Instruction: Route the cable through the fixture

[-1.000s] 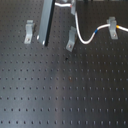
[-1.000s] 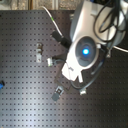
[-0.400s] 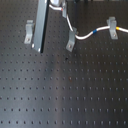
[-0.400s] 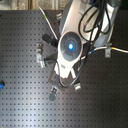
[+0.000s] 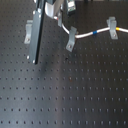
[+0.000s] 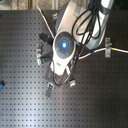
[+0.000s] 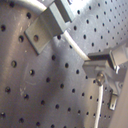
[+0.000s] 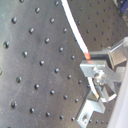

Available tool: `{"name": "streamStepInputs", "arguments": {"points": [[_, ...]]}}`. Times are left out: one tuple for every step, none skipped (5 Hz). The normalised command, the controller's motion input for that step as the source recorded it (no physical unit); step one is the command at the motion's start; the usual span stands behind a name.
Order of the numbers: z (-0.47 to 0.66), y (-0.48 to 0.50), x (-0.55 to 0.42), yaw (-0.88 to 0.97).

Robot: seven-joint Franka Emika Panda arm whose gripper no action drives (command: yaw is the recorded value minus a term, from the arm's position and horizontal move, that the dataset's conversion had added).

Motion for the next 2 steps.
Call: {"name": "streamStepInputs", "arguments": {"points": [[0.34, 0.008, 0.006, 0.0], [0.74, 0.001, 0.004, -0.07]]}}
